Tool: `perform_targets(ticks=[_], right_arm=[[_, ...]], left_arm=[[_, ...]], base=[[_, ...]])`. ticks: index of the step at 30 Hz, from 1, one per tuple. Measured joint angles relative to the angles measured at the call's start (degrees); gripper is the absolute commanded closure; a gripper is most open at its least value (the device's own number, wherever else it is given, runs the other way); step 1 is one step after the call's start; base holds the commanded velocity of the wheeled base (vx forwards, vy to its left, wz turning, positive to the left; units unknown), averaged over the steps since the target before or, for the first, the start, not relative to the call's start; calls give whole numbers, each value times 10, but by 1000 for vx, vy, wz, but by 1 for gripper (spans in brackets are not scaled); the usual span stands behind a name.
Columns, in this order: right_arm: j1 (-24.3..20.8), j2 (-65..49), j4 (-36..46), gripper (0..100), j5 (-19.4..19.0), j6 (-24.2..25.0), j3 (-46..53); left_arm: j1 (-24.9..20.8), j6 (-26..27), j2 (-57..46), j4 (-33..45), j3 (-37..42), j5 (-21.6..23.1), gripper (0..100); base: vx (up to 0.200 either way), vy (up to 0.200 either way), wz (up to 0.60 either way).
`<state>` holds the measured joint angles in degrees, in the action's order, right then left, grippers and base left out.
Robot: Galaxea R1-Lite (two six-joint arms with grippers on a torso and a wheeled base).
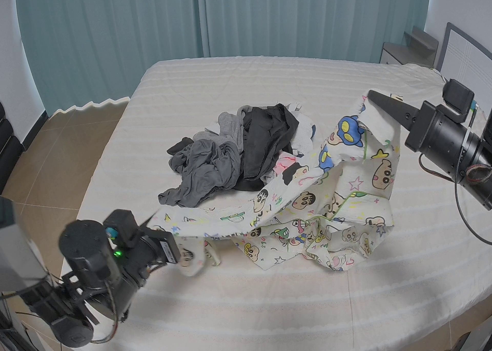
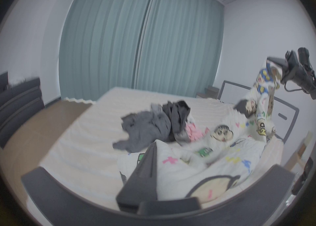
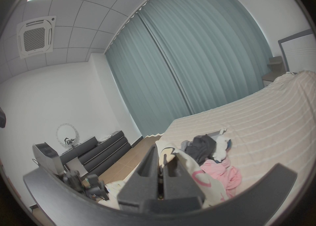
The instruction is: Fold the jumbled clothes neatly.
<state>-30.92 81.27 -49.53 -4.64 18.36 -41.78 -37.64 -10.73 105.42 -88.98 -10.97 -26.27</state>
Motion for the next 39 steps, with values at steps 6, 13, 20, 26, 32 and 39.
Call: perform_targets(ticks=[6, 13, 20, 26, 32, 39], right_arm=[[34, -58, 24, 100, 2, -3, 30], [49, -117, 47, 100, 2, -10, 24], [53, -152, 66, 100, 1, -25, -30], [51, -175, 79, 100, -3, -30, -84], [49, -197, 88, 100, -22, -29, -50], [47, -214, 88, 100, -31, -20, -29]], left_arm=[[44, 98, -106, 16, -38, 14, 100], [64, 121, -204, 196, -146, 17, 100], [69, 134, -297, 389, -268, 18, 100], [74, 150, -366, 452, -329, 18, 100], [84, 154, -393, 453, -330, 20, 100], [88, 154, -406, 453, -318, 21, 100]], base=[[0, 0, 0], [0, 0, 0], [0, 0, 0], [0, 0, 0], [0, 0, 0], [-143, 0, 0]])
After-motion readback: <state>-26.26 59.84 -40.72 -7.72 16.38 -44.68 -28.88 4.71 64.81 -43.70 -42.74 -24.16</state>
